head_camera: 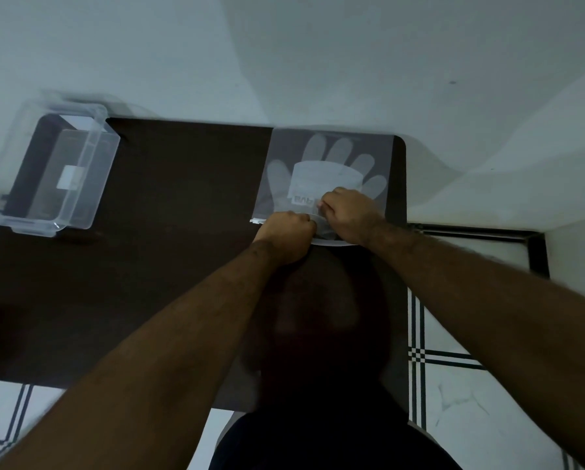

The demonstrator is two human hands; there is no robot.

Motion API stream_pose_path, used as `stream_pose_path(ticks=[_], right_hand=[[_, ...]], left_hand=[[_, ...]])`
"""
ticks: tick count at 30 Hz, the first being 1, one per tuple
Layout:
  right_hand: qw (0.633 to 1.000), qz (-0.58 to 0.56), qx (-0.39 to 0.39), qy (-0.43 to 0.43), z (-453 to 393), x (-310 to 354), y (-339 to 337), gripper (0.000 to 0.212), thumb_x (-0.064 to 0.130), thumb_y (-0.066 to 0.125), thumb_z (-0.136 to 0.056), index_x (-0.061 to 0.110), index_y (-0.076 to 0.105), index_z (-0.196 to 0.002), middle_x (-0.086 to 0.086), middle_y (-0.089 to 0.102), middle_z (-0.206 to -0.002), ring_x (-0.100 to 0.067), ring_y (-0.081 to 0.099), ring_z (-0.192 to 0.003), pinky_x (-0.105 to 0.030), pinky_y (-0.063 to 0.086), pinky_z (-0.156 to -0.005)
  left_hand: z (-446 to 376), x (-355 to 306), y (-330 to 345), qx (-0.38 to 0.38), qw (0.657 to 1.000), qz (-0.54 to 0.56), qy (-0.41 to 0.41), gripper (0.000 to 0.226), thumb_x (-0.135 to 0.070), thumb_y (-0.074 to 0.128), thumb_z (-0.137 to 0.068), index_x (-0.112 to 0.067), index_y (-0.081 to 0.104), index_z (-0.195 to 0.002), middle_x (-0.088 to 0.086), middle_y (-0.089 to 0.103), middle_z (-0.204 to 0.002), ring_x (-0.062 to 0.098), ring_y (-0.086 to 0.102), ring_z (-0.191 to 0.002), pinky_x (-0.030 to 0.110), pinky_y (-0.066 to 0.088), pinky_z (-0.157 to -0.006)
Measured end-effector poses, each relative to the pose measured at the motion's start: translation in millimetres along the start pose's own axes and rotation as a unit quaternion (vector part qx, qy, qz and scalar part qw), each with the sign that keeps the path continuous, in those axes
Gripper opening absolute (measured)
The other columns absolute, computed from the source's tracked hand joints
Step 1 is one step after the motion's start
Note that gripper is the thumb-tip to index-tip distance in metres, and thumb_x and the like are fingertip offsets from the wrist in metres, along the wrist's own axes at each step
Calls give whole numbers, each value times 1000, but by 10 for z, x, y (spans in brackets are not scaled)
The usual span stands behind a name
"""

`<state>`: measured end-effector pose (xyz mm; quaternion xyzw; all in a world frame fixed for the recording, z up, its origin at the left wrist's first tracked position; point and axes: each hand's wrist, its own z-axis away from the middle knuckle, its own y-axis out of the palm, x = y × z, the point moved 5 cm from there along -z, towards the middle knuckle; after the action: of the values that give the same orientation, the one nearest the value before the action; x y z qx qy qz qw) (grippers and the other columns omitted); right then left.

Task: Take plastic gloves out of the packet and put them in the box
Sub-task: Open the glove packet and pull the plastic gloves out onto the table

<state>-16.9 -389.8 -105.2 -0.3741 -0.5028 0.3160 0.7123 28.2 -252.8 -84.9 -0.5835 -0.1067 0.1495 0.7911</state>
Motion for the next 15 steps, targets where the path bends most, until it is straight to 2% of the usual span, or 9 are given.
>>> stream_pose_path(ticks=[5, 10, 11, 13, 15], right_hand=[[1000, 12, 19, 3, -29, -20, 4, 39, 43, 40, -110, 18, 66, -96, -2, 61, -93, -21, 58, -85, -45, 52, -81], [999, 32, 7, 3, -61, -6, -31, 39, 43, 40, -110, 16, 66, -97, -5, 62, -96, -24, 59, -87, -47, 53, -83], [999, 46, -6, -2, -72, 11, -63, 39, 43, 40, -109, 15, 67, -103, -6, 64, -102, -25, 60, -94, -49, 53, -86], [996, 84, -19, 6, -130, 18, -100, 42, 45, 40, -108, 17, 64, -128, -11, 62, -130, -31, 56, -119, -54, 49, -101], [991, 115, 35, 58, -221, -35, -63, 56, 52, 36, -108, 25, 44, -156, -13, 40, -163, -38, 37, -148, -61, 35, -118]], left_hand=[[-45, -26, 5, 15, 999, -34, 31, 25, -29, 51, -109, -18, 71, -117, 7, 74, -118, 26, 72, -103, 45, 60, -89], [-78, -82, -5, 0, 995, -75, 66, 26, -25, 47, -110, -14, 70, -116, 8, 74, -117, 27, 73, -100, 44, 61, -82], [-82, -84, 0, -6, 994, -79, 71, 27, -25, 46, -110, -13, 70, -117, 8, 73, -117, 26, 72, -99, 44, 61, -80], [-84, -79, 16, -15, 993, -82, 81, 27, -25, 47, -110, -12, 68, -119, 8, 72, -118, 27, 72, -101, 44, 60, -81], [-79, -80, 33, -22, 993, -78, 88, 27, -27, 49, -109, -12, 67, -123, 9, 71, -121, 29, 71, -104, 45, 60, -84]])
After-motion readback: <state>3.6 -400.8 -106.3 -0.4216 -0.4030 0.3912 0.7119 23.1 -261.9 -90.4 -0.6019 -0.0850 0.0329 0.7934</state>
